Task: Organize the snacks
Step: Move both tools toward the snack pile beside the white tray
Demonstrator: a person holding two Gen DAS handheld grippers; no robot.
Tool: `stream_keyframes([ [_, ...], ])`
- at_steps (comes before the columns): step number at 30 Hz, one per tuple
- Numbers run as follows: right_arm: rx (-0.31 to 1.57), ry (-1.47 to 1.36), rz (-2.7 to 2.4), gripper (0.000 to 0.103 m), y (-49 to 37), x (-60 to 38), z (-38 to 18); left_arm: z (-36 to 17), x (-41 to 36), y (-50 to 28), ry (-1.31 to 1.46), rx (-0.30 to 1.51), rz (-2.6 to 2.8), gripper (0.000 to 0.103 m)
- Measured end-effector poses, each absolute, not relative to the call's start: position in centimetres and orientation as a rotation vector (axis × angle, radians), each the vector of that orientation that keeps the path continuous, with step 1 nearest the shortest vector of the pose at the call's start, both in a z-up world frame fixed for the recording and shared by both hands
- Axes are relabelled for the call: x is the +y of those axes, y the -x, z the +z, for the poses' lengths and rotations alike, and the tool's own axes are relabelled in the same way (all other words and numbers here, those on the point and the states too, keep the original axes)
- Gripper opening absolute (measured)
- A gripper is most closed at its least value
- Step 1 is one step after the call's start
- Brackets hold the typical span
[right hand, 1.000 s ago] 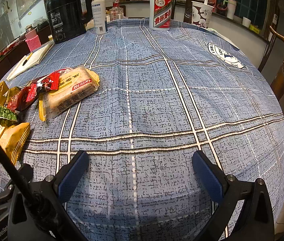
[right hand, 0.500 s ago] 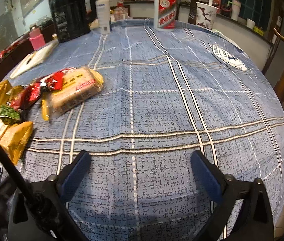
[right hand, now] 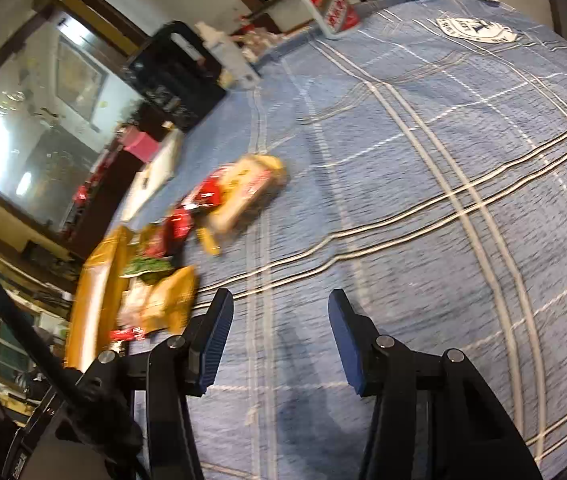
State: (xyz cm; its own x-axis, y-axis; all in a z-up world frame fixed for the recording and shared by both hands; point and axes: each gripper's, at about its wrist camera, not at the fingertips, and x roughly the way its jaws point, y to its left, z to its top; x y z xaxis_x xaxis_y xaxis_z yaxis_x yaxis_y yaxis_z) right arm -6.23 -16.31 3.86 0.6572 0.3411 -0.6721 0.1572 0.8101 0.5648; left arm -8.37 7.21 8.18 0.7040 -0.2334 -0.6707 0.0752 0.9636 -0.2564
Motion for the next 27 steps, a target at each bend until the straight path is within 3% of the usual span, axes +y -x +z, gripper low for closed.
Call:
stream_keyframes([
  [6, 0.827, -0.639, 0.196, 0.048, 7.0, -14.1, 6.1, 9.3, 10.6, 9.1, 0.209, 0.723, -0.116, 0.083],
  [10, 0.828, -0.333, 0.166, 0.048, 6.5, -11.2, 8.2, 9.0, 12.9, 8.6, 0.19, 0.725, -0.07, 0.083],
  [16, 0.819, -0.093, 0.11, 0.048, 3.5, -10.5, 9.8, 7.5, 14.1, 7.8, 0.136, 0.759, -0.084, 0.083],
  [20, 0.727, 0.037, -0.094, 0.047, -1.3, -13.9, 13.6, 7.6, 13.6, 8.4, 0.089, 0.747, -0.138, 0.083],
  [23, 0.628, 0.287, -0.299, 0.048, -3.7, -14.8, 16.0, 7.9, 12.7, 8.0, 0.065, 0.751, -0.199, 0.083],
  [27, 0.72, 0.155, -0.137, 0.049, -4.2, -16.2, 15.1, 7.9, 10.7, 5.6, 0.05, 0.804, -0.275, 0.083],
])
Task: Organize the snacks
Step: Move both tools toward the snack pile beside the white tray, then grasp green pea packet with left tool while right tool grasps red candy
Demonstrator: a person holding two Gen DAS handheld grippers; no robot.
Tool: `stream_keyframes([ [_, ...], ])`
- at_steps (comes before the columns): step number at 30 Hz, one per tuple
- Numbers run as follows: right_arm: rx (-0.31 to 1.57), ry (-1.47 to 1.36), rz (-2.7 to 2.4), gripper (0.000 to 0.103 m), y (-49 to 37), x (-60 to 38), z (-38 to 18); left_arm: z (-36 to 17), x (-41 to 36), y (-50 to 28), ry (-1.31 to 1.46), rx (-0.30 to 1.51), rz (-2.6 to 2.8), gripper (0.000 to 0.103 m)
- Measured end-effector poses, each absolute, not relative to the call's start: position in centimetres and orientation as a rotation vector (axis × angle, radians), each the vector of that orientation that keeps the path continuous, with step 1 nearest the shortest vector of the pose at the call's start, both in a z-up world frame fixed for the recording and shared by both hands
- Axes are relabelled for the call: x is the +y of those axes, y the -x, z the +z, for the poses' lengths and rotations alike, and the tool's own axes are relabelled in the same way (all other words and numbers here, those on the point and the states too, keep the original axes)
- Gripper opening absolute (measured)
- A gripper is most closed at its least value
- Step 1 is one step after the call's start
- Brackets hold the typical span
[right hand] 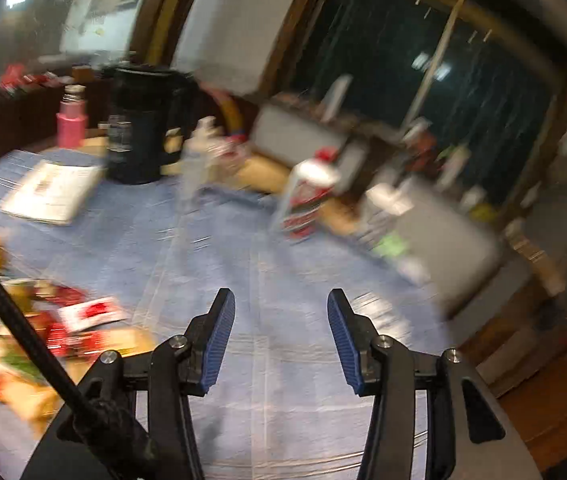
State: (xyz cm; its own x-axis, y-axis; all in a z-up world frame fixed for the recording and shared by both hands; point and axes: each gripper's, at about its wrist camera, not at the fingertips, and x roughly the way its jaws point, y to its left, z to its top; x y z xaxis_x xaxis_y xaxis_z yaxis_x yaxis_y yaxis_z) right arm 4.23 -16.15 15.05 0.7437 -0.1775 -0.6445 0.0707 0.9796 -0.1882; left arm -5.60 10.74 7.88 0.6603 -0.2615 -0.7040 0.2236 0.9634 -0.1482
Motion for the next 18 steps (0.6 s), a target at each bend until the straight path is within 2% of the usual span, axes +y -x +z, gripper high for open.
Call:
stream_keyframes([
  [6, 0.894, -0.053, 0.165, 0.047, -4.5, -15.1, 7.9, 7.8, 7.8, 0.4, 0.056, 0.855, -0.369, 0.081],
  [14, 0.919, -0.189, 0.293, 0.047, -7.9, -12.9, 5.5, 4.8, 5.4, -5.2, -0.001, 0.924, -0.328, 0.078],
  [18, 0.958, -0.23, 0.324, 0.047, -9.6, -11.8, 4.2, 3.4, 5.6, -6.9, 0.097, 0.974, -0.398, 0.059],
])
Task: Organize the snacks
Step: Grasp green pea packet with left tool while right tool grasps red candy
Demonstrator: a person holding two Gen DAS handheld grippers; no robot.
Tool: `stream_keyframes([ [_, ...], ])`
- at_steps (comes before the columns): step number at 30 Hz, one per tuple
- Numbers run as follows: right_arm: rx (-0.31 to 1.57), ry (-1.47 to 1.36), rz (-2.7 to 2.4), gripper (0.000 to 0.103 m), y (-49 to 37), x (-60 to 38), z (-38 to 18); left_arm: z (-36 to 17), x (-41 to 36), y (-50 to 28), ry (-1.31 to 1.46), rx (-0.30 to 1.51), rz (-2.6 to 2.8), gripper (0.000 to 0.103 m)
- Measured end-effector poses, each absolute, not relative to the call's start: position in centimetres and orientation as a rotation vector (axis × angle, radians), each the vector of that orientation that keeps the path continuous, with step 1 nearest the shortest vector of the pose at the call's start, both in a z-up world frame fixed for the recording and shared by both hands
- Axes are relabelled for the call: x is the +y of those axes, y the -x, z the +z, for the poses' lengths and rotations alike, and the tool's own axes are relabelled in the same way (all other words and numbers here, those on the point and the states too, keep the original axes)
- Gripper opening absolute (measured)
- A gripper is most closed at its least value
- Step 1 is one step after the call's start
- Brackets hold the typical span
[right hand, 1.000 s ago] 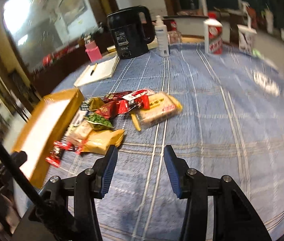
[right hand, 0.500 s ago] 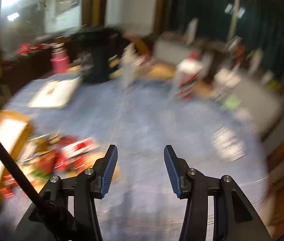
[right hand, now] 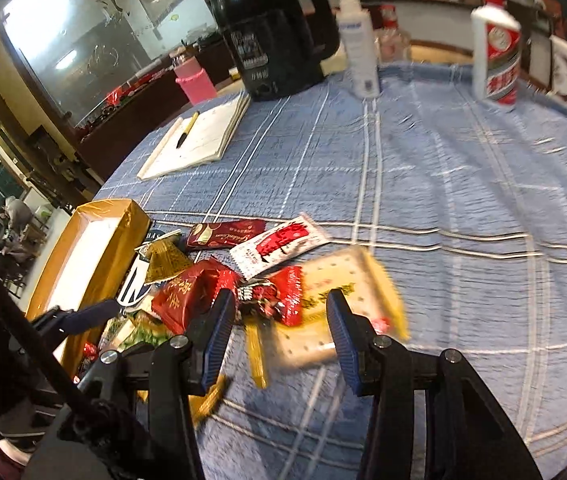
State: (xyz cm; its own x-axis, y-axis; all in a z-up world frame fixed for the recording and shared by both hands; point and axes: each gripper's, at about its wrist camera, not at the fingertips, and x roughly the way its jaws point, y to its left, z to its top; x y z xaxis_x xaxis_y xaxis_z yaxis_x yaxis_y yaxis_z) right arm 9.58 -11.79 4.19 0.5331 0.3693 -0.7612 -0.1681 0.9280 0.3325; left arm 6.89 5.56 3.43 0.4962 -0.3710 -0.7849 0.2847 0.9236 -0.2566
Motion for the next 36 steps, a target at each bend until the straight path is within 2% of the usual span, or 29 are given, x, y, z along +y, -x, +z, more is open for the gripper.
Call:
stream_keyframes([
  [2, 0.969, -0.246, 0.331, 0.047, -10.1, -11.2, 3.6, 3.2, 5.4, -7.1, 0.103, 0.973, -0.412, 0.043],
  [4, 0.964, -0.227, 0.327, 0.047, -10.2, -10.5, 3.4, 3.0, 5.0, -6.9, 0.063, 0.975, -0.403, 0.04],
  [6, 0.963, -0.177, 0.324, 0.034, -10.3, -9.6, 3.4, 3.0, 4.6, -6.5, 0.02, 0.957, -0.383, 0.039],
  [7, 0.971, -0.159, 0.337, 0.021, -10.3, -9.1, 3.3, 3.1, 4.6, -6.4, 0.011, 0.953, -0.374, 0.039],
  [8, 0.98, -0.153, 0.351, 0.017, -10.2, -8.8, 3.2, 3.1, 4.6, -6.3, 0.007, 0.948, -0.369, 0.039],
  [10, 0.969, -0.125, 0.346, 0.016, -9.9, -8.3, 3.3, 3.4, 5.1, -5.9, 0.019, 0.934, -0.368, 0.038],
  [20, 0.882, -0.153, 0.353, 0.015, -6.7, -8.4, 6.9, 7.6, 9.9, -1.9, 0.152, 0.818, -0.362, 0.038],
  [26, 0.852, -0.152, 0.403, 0.015, -3.7, -6.4, 9.3, 9.6, 17.0, 2.5, 0.209, 0.731, -0.24, 0.038],
  [36, 0.861, -0.071, 0.647, 0.015, 0.2, 6.0, 10.4, 5.3, 27.8, 3.7, 0.306, 0.821, 0.011, 0.038],
])
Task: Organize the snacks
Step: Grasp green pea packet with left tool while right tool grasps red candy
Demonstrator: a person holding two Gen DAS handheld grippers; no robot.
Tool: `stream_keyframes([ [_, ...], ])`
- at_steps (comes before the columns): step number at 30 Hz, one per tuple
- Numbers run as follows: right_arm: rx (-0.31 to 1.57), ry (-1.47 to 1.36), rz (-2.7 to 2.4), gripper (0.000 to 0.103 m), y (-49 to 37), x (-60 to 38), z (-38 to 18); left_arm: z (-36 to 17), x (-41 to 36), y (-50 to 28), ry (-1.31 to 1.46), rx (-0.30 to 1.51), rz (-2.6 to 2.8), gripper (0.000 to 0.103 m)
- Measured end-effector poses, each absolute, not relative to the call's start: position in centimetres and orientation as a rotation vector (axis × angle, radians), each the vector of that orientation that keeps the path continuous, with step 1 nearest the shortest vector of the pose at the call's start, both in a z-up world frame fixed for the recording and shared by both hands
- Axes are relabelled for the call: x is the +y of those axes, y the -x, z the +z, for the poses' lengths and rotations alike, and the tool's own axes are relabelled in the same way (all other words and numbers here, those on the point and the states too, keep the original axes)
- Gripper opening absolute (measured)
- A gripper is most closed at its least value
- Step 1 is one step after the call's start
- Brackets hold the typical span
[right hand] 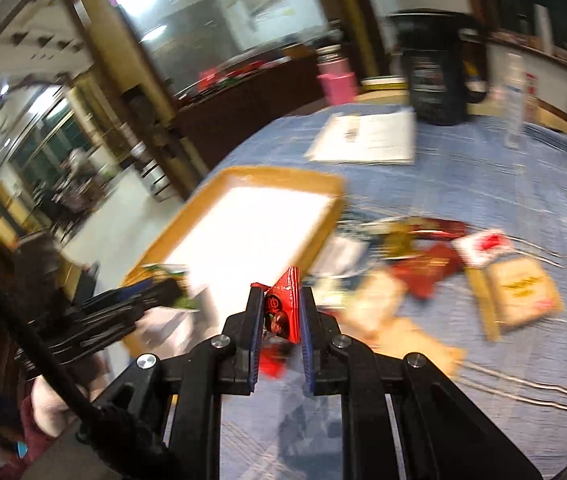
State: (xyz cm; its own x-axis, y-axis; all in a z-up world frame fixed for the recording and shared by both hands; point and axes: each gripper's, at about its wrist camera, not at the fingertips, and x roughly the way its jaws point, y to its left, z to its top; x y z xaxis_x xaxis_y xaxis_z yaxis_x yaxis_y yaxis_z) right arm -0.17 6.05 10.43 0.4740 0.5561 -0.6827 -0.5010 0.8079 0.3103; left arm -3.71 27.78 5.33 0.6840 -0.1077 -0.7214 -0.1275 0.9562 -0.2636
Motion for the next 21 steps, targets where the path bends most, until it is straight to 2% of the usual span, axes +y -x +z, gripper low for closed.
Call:
stream_keyframes([
  [6, 0.92, 0.017, 0.692, 0.015, 0.3, 13.7, 7.8, 3.5, 30.0, 3.5, 0.342, 0.874, 0.034, 0.039],
  [12, 0.987, 0.052, 0.665, 0.016, -0.8, 16.9, 4.9, 4.6, 32.4, 5.8, 0.417, 0.807, 0.024, 0.041],
  [14, 0.997, 0.049, 0.651, 0.018, -1.1, 17.5, 4.3, 5.2, 33.0, 6.7, 0.439, 0.777, 0.028, 0.043],
  [16, 0.984, 0.056, 0.638, 0.019, -1.1, 17.8, 4.1, 5.8, 33.7, 8.0, 0.478, 0.735, 0.032, 0.051],
  [18, 0.971, 0.063, 0.626, 0.027, -1.0, 18.0, 4.4, 6.3, 34.1, 8.7, 0.515, 0.707, 0.028, 0.056],
  [21, 0.945, 0.044, 0.619, 0.029, -0.4, 17.4, 5.0, 6.9, 34.4, 10.0, 0.562, 0.674, 0.019, 0.058],
])
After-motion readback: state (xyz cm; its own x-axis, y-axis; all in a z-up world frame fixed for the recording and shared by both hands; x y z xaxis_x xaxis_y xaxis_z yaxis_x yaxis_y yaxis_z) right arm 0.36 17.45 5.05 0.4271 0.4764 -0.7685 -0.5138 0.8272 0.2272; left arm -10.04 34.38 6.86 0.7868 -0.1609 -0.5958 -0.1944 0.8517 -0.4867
